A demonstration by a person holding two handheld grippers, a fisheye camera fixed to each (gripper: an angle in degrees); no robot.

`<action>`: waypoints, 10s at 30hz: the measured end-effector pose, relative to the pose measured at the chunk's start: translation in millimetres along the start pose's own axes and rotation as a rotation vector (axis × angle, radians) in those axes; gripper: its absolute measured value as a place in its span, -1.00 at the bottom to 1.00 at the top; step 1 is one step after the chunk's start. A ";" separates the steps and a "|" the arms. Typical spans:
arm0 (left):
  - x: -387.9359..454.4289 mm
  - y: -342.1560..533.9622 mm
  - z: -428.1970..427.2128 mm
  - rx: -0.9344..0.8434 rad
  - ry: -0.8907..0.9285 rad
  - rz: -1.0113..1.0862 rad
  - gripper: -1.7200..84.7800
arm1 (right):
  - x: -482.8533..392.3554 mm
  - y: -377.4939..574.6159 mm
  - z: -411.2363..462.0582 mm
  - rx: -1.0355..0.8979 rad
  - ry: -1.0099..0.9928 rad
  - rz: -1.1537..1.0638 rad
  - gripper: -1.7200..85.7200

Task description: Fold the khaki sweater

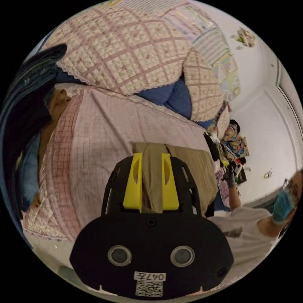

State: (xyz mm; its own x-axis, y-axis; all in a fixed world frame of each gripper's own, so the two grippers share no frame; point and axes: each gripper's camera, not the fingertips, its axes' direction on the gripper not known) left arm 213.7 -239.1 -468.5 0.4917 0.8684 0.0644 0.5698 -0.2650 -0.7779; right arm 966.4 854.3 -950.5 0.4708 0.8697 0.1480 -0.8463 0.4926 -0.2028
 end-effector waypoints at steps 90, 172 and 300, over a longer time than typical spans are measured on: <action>48.9 377.7 -559.1 0.526 0.968 -0.452 -0.60 | -992.4 30.8 667.3 -0.312 0.265 -0.967 -0.92; 342.7 -607.8 -198.1 0.148 -0.125 0.385 -0.98 | -570.8 41.5 492.5 -0.273 -0.178 -0.058 -0.99; 295.4 -206.0 -78.4 -0.110 0.250 0.497 -0.84 | -559.5 52.8 197.9 0.060 0.100 0.007 -0.98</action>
State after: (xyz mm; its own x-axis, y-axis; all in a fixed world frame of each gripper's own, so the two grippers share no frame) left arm 293.1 39.2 -240.2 0.8516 0.5061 -0.1367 0.2888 -0.6705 -0.6834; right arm 609.0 387.8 -852.5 0.4846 0.8734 0.0485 -0.8618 0.4861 -0.1450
